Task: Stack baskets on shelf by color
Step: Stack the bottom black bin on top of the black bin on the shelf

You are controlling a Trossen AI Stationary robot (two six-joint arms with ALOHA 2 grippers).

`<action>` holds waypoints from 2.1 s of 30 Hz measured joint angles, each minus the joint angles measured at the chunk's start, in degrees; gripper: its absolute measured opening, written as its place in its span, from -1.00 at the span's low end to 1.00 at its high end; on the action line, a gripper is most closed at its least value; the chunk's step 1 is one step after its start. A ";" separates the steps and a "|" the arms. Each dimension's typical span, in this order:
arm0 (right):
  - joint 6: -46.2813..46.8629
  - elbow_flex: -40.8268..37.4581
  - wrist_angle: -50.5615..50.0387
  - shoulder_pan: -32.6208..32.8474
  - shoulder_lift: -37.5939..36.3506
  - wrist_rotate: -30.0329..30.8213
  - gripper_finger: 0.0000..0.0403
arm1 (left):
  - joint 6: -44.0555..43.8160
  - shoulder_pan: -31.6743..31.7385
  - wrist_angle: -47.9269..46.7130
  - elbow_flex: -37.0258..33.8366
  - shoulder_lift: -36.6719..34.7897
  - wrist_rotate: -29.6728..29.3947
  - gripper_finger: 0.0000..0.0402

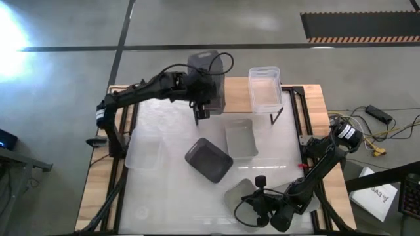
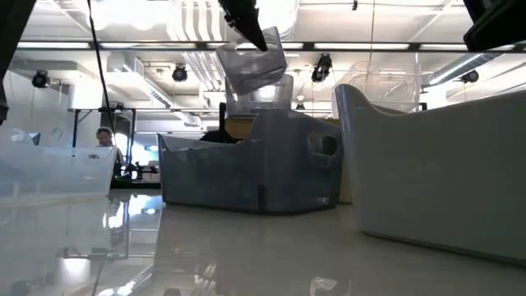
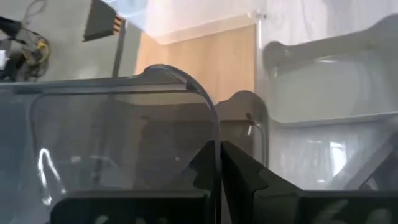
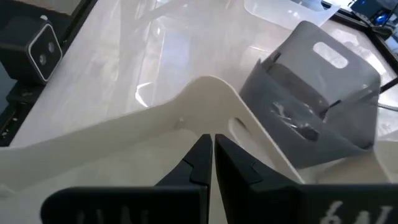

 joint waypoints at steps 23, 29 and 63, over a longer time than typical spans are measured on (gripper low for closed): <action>-0.85 -0.04 1.34 0.00 2.10 -0.09 -0.95 | 0.66 -0.52 -2.49 -0.69 0.75 2.14 -0.85; -0.85 -0.04 1.34 0.00 2.06 -0.09 -0.95 | -0.59 -0.50 -2.50 0.74 0.72 2.05 -0.59; -0.68 -0.02 1.34 0.02 2.06 -0.09 -0.95 | 2.77 -0.11 0.57 -5.62 0.11 8.03 -0.66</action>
